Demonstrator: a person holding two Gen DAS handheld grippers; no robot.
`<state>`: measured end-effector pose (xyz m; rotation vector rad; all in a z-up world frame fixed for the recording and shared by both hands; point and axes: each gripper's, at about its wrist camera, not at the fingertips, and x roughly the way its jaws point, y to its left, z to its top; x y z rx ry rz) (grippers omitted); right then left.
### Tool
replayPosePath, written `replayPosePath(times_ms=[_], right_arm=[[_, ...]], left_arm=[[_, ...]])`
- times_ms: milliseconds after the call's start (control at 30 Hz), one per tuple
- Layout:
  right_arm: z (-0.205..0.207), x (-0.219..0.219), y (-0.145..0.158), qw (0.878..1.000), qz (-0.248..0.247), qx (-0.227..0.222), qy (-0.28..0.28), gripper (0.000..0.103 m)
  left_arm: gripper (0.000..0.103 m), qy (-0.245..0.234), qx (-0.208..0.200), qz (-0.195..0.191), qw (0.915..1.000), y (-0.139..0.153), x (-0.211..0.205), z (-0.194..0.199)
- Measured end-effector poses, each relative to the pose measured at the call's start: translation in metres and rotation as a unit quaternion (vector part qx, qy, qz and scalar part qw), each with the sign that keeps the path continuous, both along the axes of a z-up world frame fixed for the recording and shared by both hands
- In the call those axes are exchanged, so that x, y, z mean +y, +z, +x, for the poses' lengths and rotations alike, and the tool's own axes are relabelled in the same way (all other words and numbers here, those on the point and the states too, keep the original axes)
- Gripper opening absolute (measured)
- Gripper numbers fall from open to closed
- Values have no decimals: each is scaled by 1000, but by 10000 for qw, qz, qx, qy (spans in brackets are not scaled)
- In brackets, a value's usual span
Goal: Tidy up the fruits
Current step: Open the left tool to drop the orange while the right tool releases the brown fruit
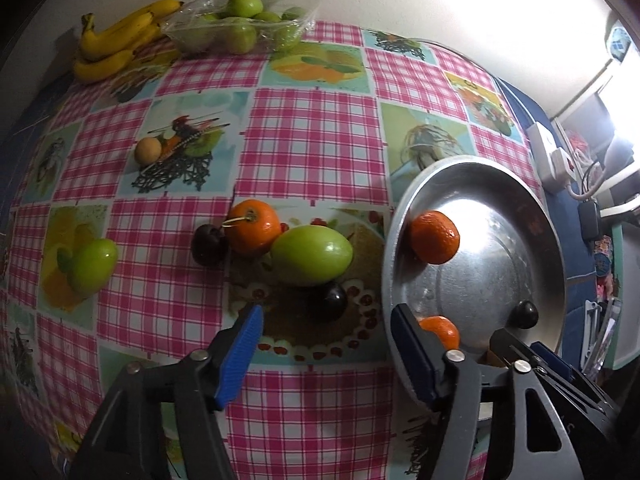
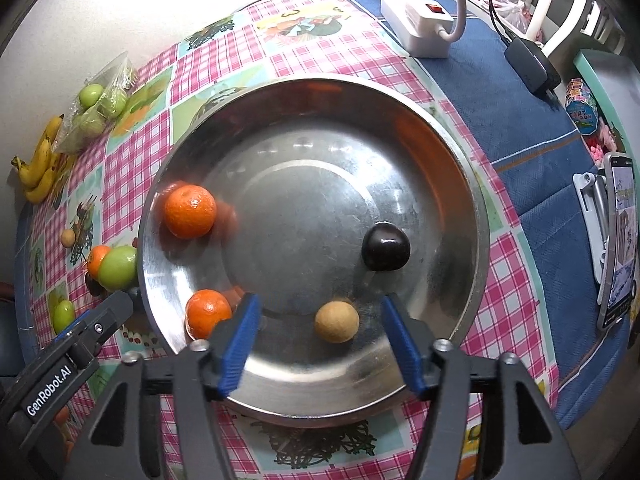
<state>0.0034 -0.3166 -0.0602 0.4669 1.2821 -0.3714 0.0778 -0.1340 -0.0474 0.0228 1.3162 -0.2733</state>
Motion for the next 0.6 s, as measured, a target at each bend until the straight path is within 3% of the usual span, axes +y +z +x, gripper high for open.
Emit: replayPosePath(times_ms=[133,200,333,433,533,600], right_arm=[[1,1,-1,10000,5,-20,37,70],[2,3,-1,10000,-6,-29,55,82],[3,4,0,9999,-35,-66,112,82],[3,4,0,9999,-40,-62,119,82],[2,4,-1,9999,-34,-55,124,94],[3,4,0,9999,-47,-63,152,94]], left_arm=[[83,71,-52,50,9999,1,7,-1],[87,104,-68,74,9999,2,11,-2],[97,172,-99,146,9997,1,16,-2],[102,216,-128,196,9995,0,16,2],[103,262,-126,227,9993,-2,17,4],[103,299,-103,233,9992,-3,18,4]])
